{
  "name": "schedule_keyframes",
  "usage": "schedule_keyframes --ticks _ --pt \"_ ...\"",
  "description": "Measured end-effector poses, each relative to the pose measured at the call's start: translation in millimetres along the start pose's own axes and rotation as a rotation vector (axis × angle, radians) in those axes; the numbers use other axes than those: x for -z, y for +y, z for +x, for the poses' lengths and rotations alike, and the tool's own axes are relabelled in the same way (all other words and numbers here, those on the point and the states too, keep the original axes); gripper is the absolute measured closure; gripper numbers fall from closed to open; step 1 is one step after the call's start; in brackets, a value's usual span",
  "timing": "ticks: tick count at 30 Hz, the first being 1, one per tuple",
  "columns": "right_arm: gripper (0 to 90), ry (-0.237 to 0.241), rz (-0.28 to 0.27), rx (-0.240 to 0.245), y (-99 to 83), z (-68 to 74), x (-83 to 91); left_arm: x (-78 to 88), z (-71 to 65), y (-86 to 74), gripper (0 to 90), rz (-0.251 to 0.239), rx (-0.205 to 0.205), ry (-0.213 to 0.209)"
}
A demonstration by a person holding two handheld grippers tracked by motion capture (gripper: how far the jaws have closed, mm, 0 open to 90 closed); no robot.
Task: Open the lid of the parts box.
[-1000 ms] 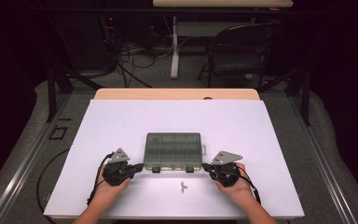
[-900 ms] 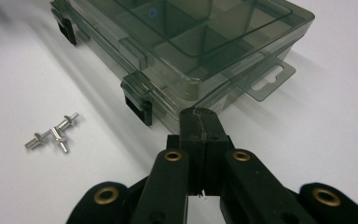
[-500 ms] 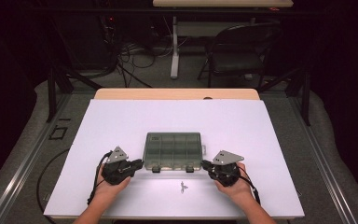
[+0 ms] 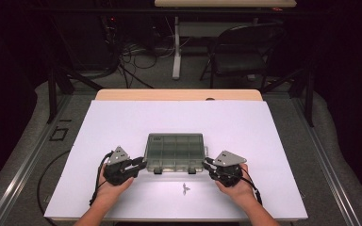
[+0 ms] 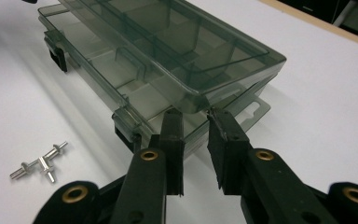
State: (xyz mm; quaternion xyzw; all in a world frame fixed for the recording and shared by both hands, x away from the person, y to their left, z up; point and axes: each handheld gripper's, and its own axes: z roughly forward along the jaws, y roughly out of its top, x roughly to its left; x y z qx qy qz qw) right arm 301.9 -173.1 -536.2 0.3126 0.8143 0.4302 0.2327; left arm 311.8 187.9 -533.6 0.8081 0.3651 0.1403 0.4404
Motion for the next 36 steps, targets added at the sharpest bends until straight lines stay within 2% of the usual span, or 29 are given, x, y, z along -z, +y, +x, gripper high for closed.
schedule_keyframes --ticks 4,11,19,24,27,32,36 --pt "74.3 -0.012 -0.005 0.015 1.8 0.4 -0.5 -1.1 -2.1 1.8 71.7 -0.005 -0.007 -0.002" --pt "74.0 -0.018 -0.01 0.012 3.7 -1.3 -2.4 -1.7 -1.8 5.0 71.7 -0.008 -0.003 -0.008" --pt "74.1 -0.025 -0.021 0.011 6.4 -2.8 -2.1 0.6 -2.3 8.6 71.7 -0.01 0.006 0.033" --pt "74.1 -0.025 -0.028 0.014 7.9 -3.9 -0.8 4.8 -4.2 11.0 71.4 -0.032 -0.005 0.031" --pt "74.1 -0.028 -0.032 0.011 8.7 -4.7 0.0 6.6 -7.3 13.3 70.6 -0.037 -0.03 0.047" --pt "74.1 -0.036 -0.037 0.009 10.6 -5.9 1.1 8.8 -7.0 17.1 70.6 -0.041 -0.024 0.047" --pt "74.1 -0.04 -0.036 0.016 15.3 -6.6 1.8 10.4 -5.7 24.0 70.6 -0.048 -0.034 0.056"
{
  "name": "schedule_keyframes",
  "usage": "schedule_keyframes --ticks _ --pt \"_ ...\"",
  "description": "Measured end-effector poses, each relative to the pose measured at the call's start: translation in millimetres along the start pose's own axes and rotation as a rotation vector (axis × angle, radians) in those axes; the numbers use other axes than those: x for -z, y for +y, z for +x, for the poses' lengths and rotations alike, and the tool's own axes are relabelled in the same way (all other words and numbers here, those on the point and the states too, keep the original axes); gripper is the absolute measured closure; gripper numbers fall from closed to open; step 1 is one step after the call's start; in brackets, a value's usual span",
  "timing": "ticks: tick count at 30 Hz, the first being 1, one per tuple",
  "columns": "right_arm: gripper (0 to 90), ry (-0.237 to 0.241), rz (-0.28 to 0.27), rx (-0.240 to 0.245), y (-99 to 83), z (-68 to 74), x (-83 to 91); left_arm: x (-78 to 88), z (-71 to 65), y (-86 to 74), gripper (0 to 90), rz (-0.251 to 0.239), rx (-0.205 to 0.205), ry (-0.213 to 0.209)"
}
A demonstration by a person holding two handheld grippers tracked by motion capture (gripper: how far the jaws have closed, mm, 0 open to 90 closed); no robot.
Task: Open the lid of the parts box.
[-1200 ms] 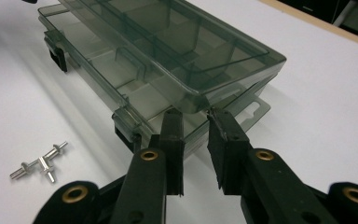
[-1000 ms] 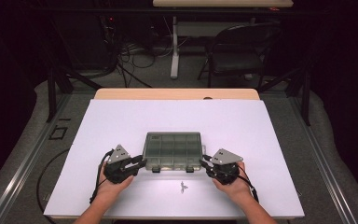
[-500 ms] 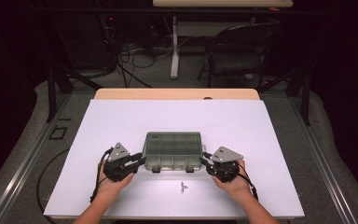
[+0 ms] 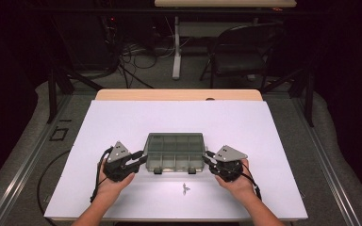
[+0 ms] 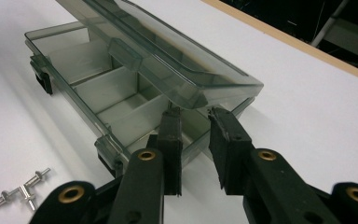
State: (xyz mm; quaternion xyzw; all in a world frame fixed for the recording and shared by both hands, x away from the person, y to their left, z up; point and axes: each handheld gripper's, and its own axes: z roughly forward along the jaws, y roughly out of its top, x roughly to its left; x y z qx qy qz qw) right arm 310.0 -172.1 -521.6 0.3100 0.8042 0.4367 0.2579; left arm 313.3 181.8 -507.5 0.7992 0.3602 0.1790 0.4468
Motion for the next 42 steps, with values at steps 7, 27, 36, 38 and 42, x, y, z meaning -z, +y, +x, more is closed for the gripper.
schedule_keyframes --ticks 7,27,36,38,42 --pt "73.8 -0.021 0.011 0.0 9.5 -2.3 0.1 -0.7 3.7 12.5 70.6 -0.011 0.029 0.012" --pt "76.5 -0.045 -0.01 0.032 42.9 -19.5 0.2 -3.9 9.5 40.9 69.0 0.021 -0.013 0.058" --pt "77.1 -0.048 0.006 0.022 54.7 -27.8 -4.9 -7.8 16.1 52.2 70.2 0.02 0.005 0.063" --pt "77.2 -0.046 0.01 0.021 56.6 -29.6 -6.1 -8.4 17.4 54.5 70.9 0.021 0.011 0.063" --pt "77.9 -0.038 0.022 0.005 61.5 -34.4 -8.1 -9.8 21.4 58.9 72.7 0.021 0.022 0.061"
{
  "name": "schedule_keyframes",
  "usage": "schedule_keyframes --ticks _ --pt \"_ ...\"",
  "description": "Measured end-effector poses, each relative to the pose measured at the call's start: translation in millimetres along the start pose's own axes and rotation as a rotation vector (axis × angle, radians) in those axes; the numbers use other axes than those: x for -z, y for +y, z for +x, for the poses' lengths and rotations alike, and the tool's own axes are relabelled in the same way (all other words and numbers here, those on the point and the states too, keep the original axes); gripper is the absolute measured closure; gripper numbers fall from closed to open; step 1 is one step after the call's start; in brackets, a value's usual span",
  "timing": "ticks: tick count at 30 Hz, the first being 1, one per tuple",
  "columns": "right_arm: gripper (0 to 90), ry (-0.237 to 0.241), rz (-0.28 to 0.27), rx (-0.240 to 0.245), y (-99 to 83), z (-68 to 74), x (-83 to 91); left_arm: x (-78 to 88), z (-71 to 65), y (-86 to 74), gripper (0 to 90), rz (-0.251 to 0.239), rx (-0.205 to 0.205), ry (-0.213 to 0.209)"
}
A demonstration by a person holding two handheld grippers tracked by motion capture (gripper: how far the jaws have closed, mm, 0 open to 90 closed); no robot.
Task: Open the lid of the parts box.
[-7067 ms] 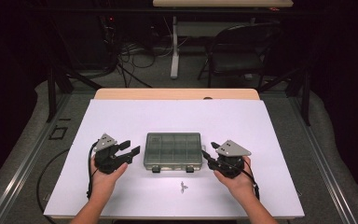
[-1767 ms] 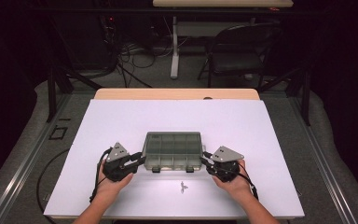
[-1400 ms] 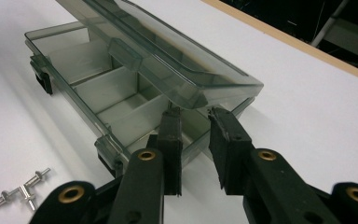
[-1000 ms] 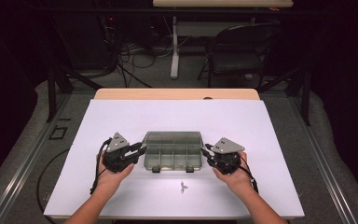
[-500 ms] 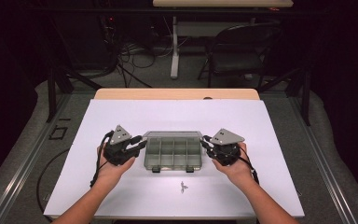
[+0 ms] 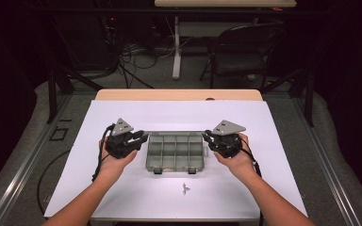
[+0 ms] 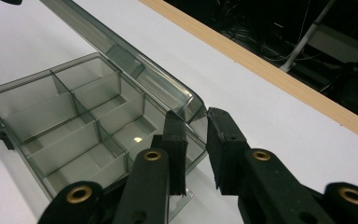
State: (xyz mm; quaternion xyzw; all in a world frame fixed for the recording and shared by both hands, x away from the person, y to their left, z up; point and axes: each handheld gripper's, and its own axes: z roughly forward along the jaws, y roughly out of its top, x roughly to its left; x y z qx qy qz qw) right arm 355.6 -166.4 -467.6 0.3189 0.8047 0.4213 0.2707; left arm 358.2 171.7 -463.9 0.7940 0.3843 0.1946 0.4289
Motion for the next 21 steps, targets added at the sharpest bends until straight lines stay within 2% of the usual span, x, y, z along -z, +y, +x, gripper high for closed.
schedule_keyframes --ticks 21 --pt "81.2 -0.023 0.01 -0.035 17.7 -14.8 -14.1 -14.7 18.2 20.1 79.9 0.016 0.06 0.008"
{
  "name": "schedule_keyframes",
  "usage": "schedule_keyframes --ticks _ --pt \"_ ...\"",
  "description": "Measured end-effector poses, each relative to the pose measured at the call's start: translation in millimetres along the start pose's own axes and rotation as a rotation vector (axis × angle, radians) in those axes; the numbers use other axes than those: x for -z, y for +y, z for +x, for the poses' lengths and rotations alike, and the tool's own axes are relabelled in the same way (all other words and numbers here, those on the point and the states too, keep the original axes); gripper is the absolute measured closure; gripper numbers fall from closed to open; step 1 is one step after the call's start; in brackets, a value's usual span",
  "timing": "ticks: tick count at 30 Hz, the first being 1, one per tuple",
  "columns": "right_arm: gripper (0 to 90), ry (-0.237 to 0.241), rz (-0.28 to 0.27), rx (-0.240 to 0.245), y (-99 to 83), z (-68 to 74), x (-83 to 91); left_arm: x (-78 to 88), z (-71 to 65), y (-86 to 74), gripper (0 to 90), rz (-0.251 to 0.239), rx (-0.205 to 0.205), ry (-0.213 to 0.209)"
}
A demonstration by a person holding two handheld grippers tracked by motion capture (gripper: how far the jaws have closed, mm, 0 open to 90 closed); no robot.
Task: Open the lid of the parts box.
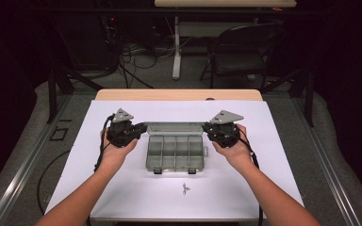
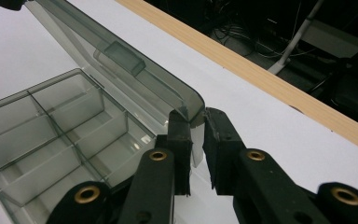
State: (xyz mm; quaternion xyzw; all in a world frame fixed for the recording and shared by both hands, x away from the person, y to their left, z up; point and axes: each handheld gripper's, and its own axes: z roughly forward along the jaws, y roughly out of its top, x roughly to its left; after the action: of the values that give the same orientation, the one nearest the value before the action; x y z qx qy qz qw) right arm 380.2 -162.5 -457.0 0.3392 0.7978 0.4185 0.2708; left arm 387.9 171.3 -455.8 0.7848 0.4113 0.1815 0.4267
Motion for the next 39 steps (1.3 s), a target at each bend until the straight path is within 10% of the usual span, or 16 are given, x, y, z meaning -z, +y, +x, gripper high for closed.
schedule_keyframes --ticks 39 --pt "82.3 -0.05 -0.012 -0.063 14.6 -17.6 -24.5 -25.3 14.9 22.9 84.2 0.003 0.029 0.066"
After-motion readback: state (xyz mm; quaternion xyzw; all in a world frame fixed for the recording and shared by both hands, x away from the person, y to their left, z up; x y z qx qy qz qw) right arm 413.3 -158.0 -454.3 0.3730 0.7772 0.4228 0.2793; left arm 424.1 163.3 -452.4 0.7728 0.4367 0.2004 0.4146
